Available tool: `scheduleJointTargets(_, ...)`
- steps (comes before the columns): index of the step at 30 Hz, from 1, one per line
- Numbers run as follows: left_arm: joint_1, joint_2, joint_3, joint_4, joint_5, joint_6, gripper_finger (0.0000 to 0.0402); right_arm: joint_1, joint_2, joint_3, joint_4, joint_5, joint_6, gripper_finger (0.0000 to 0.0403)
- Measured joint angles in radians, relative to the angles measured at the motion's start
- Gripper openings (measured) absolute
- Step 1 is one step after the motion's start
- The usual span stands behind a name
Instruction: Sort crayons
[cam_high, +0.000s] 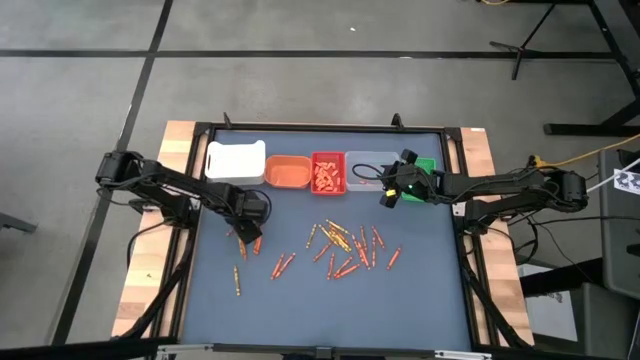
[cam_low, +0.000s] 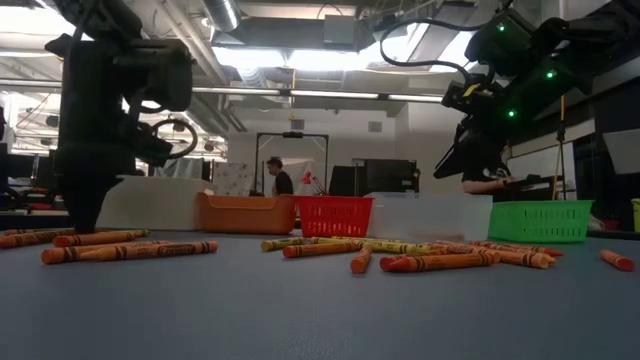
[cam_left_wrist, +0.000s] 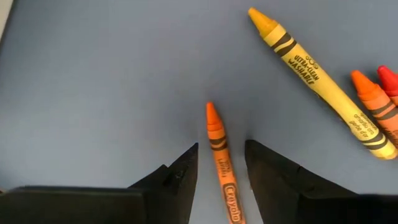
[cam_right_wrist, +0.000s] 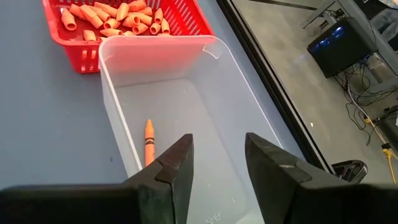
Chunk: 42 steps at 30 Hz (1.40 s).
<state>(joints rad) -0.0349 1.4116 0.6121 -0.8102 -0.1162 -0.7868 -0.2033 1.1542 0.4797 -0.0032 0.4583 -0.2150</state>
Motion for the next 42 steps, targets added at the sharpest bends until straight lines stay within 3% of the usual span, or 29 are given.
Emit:
scheduleJointTargets(15,0.000,0.001,-0.002,0.020,0.003,0.011,0.0009,0.000,0.000,0.000,0.000,0.000,0.000,0.0143)
scheduleJointTargets(22,0.000,0.000,0.000,0.021,-0.003,0.018,0.0005,0.000,0.000,0.000,0.000,0.000,0.000,0.0143)
scheduleJointTargets(33,0.002,-0.076,0.077,0.034,-0.039,0.150,0.0005,0.000,0.000,0.000,0.001,0.000,0.000,0.0143)
scheduleJointTargets(42,0.007,-0.150,0.159,0.175,-0.110,0.274,0.0006,0.000,0.000,0.000,0.002,-0.007,0.000,0.0143)
